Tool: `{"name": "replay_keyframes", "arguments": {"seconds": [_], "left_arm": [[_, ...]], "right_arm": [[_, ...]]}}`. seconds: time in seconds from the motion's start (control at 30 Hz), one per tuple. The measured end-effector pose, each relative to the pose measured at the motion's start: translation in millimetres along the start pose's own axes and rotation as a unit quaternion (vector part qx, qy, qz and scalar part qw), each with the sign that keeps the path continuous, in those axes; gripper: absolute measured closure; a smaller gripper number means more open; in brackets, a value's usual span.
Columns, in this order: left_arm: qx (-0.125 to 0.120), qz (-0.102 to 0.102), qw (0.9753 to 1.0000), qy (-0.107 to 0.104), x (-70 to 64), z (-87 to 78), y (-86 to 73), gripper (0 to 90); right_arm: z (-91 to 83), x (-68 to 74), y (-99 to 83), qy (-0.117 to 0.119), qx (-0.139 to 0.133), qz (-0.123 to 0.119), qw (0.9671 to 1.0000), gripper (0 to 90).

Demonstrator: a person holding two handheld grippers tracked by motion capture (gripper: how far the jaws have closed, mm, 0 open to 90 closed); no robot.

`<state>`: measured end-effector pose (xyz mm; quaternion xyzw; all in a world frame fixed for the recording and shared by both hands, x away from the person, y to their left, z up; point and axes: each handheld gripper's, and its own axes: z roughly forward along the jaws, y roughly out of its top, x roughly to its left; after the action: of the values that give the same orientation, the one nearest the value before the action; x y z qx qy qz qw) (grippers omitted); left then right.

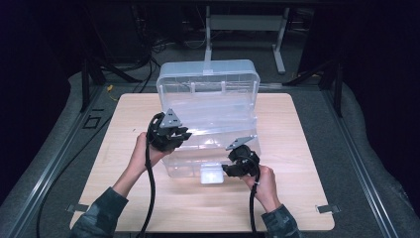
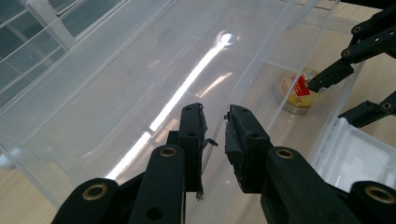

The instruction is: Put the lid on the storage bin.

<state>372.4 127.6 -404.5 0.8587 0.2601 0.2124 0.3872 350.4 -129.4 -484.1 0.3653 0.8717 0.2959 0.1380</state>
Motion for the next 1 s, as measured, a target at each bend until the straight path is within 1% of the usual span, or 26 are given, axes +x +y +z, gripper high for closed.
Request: {"name": "replay_keyframes", "arguments": {"seconds": [0.17,0.27,0.3,0.4,0.43,0.53,0.57,0.6,0.83,0.93,1.0], "left_arm": [[-0.008,0.000,1.0000,0.002,-3.7,0.3,-4.0,75.0],[-0.010,0.004,0.9999,0.004,-5.8,-0.2,-6.3,75.0],[-0.010,0.012,0.9998,0.011,-7.7,-0.5,-7.3,74.9],[-0.014,0.025,0.9992,0.028,-13.2,-0.2,-9.3,74.5],[-0.014,0.026,0.9991,0.030,-13.4,-0.4,-9.4,74.3],[-0.019,0.020,0.9992,0.027,-12.8,-0.8,-10.4,74.2],[-0.018,0.021,0.9993,0.026,-12.7,-1.1,-10.7,74.2],[-0.018,0.021,0.9993,0.026,-13.2,-1.1,-11.2,74.3],[-0.018,0.021,0.9993,0.024,-16.1,-0.9,-13.9,74.3],[-0.019,0.026,0.9991,0.026,-16.6,-1.4,-15.2,74.2],[-0.019,0.026,0.9992,0.025,-16.8,-1.6,-16.1,74.2]], "right_arm": [[0.1,-0.4,0.8,0.004,0.003,0.000,1.0000,48.5],[0.2,-0.6,1.3,0.001,0.004,0.000,1.0000,48.4],[0.2,-0.6,1.5,0.002,0.006,0.000,1.0000,48.4],[0.0,-0.8,2.5,0.002,0.013,0.001,0.9999,48.4],[0.0,-0.8,2.4,0.002,0.013,0.000,0.9999,48.4],[0.1,-0.2,2.3,0.002,0.012,0.002,0.9999,48.4],[0.3,0.0,2.5,0.003,0.012,0.000,0.9999,48.4],[0.1,0.0,2.9,-0.002,0.016,-0.003,0.9999,48.3],[-0.3,0.3,4.0,-0.002,0.020,-0.003,0.9998,48.9],[-1.0,-1.8,5.0,-0.004,0.032,0.002,0.9995,48.1],[-2.2,-4.1,3.7,0.001,0.032,0.007,0.9995,46.9]]}}
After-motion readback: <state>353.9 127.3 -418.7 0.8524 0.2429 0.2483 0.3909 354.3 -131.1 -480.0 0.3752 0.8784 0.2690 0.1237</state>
